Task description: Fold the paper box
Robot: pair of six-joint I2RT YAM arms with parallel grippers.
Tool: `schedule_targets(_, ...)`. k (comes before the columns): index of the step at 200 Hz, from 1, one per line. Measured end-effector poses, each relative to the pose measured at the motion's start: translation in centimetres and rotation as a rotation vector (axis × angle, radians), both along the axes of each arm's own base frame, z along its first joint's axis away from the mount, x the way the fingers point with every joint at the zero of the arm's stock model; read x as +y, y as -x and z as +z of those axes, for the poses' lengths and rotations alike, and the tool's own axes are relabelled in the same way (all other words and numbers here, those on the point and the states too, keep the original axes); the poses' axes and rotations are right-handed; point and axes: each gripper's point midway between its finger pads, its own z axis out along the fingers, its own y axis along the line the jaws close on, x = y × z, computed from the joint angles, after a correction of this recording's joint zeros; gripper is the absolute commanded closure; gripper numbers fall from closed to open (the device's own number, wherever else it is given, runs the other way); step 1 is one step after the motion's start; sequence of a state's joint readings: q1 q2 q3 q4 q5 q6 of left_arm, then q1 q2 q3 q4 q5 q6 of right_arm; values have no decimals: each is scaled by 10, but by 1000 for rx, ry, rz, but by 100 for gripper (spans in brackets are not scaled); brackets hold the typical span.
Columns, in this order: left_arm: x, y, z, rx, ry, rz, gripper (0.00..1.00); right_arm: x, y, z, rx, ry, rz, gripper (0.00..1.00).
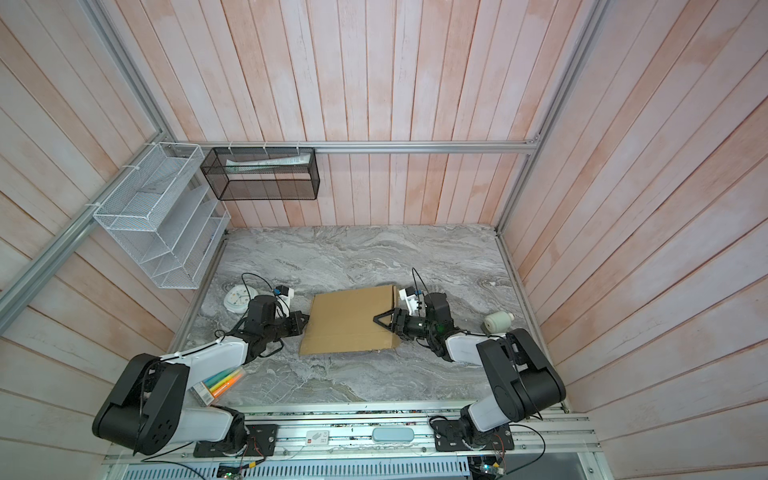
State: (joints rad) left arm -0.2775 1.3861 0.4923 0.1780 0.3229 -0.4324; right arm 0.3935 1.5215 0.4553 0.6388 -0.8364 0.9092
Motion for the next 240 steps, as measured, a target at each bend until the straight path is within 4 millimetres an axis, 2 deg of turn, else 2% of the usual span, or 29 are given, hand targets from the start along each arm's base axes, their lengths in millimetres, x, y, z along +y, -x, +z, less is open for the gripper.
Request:
schedule_targets(105, -5, -1, 1, -4, -8, -7, 100, 7, -1, -2, 4, -15, 10, 30)
schedule_targets(153, -4, -4, 2, 0, -27, 8, 89, 9, -2, -1, 3, -26, 8, 37)
schedule_targets(208, 1, -8, 4, 15, -59, 28, 82, 10, -3, 2, -13, -32, 11, 39)
schedule_targets(240, 5, -10, 8, 18, -81, 38, 73, 10, -3, 3, -17, -33, 10, 40)
